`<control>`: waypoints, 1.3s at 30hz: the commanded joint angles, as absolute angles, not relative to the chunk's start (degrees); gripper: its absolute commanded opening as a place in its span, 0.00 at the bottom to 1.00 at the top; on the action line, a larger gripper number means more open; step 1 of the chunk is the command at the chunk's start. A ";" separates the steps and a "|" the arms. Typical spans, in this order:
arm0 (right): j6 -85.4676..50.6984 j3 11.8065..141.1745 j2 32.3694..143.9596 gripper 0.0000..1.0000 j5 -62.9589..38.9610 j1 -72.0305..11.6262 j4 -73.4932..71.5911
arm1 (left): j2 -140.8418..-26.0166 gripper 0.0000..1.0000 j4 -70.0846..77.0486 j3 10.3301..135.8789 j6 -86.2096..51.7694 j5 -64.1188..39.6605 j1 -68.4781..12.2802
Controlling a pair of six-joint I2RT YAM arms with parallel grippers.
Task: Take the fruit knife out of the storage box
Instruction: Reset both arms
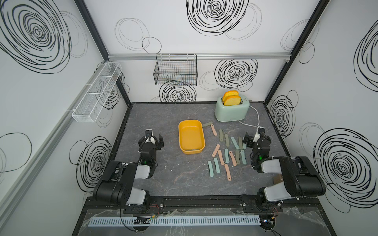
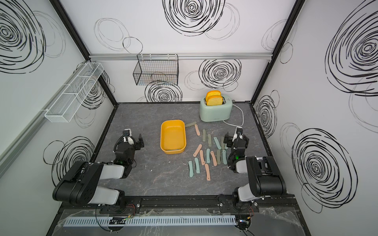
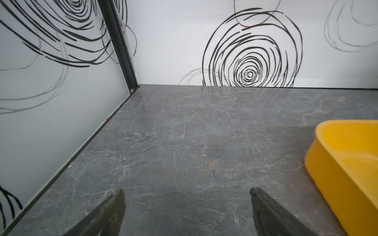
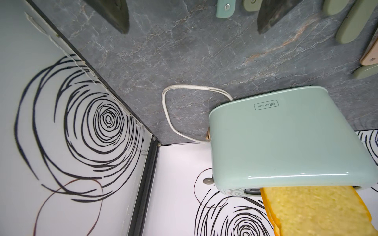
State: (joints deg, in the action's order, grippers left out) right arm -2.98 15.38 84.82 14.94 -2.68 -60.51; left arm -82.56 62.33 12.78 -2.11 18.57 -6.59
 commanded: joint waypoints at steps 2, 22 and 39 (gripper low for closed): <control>-1.93 15.13 84.28 0.99 15.03 -3.23 -64.43 | -85.95 0.98 82.56 9.22 -0.82 17.12 -6.39; 0.57 12.44 86.81 0.99 -3.73 0.84 -71.10 | -84.33 0.98 74.62 11.49 -1.41 11.53 -4.57; 0.44 13.32 87.13 0.99 -4.61 1.19 -69.70 | -84.11 0.98 74.97 11.19 -1.40 11.39 -4.48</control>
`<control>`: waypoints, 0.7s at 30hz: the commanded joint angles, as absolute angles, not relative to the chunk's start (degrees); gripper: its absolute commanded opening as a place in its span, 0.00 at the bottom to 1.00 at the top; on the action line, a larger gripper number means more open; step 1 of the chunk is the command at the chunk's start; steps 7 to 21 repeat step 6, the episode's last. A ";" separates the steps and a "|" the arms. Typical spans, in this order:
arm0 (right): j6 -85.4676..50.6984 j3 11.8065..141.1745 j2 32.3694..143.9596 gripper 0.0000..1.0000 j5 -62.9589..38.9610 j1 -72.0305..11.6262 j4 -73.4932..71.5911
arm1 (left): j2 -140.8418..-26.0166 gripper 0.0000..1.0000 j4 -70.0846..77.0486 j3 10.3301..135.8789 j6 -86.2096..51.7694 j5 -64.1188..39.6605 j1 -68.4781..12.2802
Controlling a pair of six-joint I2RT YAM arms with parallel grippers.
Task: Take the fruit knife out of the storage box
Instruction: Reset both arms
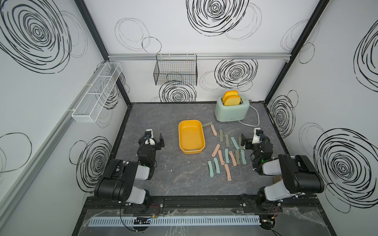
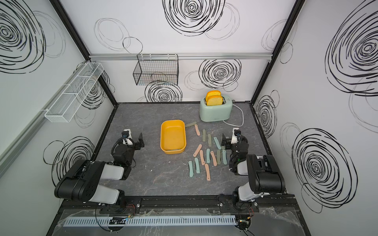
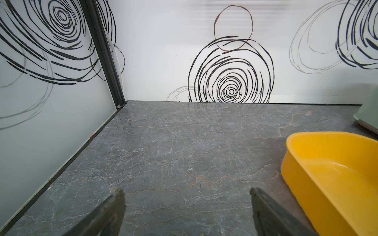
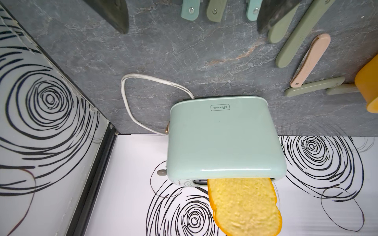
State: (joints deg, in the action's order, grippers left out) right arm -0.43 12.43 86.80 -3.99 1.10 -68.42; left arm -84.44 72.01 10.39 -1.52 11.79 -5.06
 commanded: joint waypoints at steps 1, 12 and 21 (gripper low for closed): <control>0.45 13.19 87.10 0.99 -4.58 1.33 -69.78 | -84.07 0.98 74.92 11.18 -1.41 11.41 -4.48; 0.37 12.67 86.73 0.99 -4.57 1.32 -70.45 | -84.07 0.98 75.04 11.20 -1.41 11.45 -4.48; 0.37 12.67 86.73 0.99 -4.57 1.32 -70.45 | -84.07 0.98 75.04 11.20 -1.41 11.45 -4.48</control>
